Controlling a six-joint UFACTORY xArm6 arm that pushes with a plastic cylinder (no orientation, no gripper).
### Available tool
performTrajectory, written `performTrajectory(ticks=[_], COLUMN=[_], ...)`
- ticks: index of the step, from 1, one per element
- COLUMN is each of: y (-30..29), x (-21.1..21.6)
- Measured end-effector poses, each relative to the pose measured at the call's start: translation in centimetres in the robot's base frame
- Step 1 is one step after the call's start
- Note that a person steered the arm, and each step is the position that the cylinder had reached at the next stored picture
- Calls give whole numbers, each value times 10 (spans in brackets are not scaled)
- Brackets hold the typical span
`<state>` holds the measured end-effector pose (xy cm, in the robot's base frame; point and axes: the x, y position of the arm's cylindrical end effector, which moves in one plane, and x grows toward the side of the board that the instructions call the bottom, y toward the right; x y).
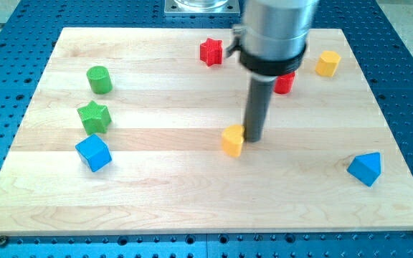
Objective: Move the yellow heart vertically below the red star
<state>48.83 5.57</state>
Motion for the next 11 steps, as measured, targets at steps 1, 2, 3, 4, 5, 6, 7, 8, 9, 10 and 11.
performTrajectory(ticks=[1, 2, 3, 4, 5, 6, 7, 8, 9, 10, 11], y=[-34, 22, 8, -47, -47, -47, -43, -36, -34, -34, -9], x=[28, 27, 54, 71, 58, 44, 44, 44, 44, 33, -23])
